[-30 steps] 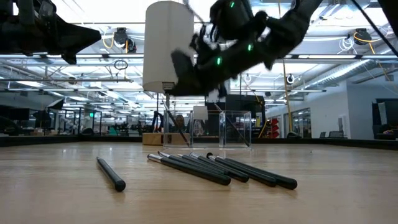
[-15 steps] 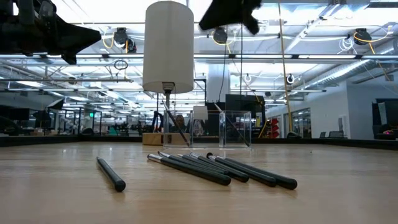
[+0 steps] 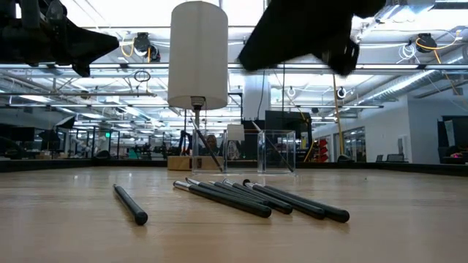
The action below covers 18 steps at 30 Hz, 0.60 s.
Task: Pick & Place Makeup Supplies
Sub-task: Put the makeup brush into the transparent organizer
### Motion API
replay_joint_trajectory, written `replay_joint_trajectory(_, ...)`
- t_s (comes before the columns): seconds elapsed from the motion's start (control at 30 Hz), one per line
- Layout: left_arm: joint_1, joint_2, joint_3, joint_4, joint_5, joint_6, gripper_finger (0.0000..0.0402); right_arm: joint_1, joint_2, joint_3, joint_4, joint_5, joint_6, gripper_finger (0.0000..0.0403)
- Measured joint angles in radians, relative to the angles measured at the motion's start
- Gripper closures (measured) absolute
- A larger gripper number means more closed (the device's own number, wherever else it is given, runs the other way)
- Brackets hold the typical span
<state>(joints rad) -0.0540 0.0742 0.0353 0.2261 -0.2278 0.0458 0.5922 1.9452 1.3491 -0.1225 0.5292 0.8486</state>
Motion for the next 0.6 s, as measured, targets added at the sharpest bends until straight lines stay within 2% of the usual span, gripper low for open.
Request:
replay_joint_trajectory(0.17, 0.0, 0.0, 0.0, 0.001, 0.0, 0.001, 0.0339, -0.006, 0.103, -0.001, -0.002, -0.009, 0.02, 0.0403)
replay_joint_trajectory(0.5, 0.0, 0.0, 0.0, 0.002, -0.001, 0.001, 0.0339, -0.02, 0.106, 0.0, -0.065, -0.001, 0.041, 0.0403)
replay_joint_trajectory(0.6, 0.0, 0.0, 0.0, 0.001, -0.001, -0.003, 0.0339, -0.022, 0.105, 0.0, -0.108, 0.036, 0.069, 0.0403)
